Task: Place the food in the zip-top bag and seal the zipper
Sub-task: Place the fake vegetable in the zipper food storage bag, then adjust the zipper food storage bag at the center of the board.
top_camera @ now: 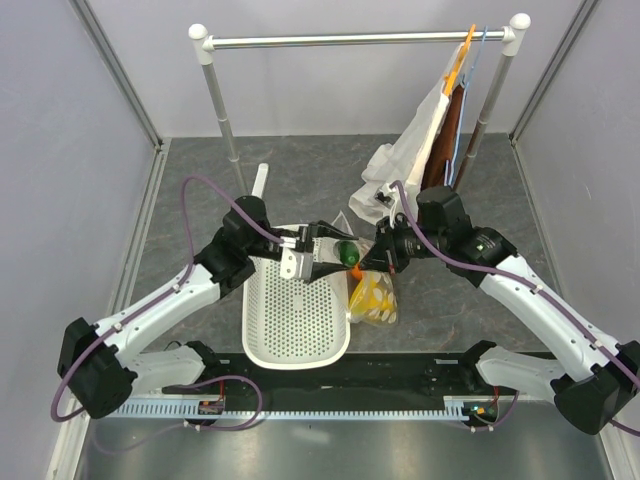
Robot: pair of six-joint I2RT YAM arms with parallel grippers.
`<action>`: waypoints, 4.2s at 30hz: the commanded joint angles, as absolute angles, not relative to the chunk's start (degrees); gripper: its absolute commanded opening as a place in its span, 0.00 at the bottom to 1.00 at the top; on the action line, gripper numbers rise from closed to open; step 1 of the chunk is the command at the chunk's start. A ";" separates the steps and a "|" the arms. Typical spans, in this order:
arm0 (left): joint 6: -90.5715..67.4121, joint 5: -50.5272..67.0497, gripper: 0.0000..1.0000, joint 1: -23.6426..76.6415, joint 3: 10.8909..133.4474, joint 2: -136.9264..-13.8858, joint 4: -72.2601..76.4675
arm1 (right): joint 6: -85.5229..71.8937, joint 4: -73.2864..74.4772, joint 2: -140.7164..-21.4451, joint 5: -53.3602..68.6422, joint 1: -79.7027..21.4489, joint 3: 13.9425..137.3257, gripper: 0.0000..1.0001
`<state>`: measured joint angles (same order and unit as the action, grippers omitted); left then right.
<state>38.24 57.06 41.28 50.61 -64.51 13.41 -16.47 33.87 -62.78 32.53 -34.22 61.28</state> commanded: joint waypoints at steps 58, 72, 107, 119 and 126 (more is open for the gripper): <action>34.60 51.95 0.02 51.68 64.43 -73.57 -15.76 | 0.88 41.66 -60.56 32.61 -32.87 73.65 0.95; 6.60 30.88 0.02 52.73 63.98 -77.61 4.92 | 4.92 43.93 -43.69 20.66 -32.87 71.54 0.94; -8.08 12.04 0.02 59.33 64.16 -83.32 14.06 | 21.71 44.42 -35.78 12.25 -32.96 56.97 0.57; -8.97 15.73 0.02 58.71 63.81 -83.15 15.37 | 20.39 32.70 -31.47 11.78 -32.87 49.05 0.52; -9.14 19.42 0.02 58.71 62.58 -82.97 16.79 | 21.71 26.90 -32.43 11.33 -32.87 46.49 0.43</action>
<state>-7.29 16.75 58.85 62.19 -83.53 12.14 20.95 32.86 -31.97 11.49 -33.04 47.40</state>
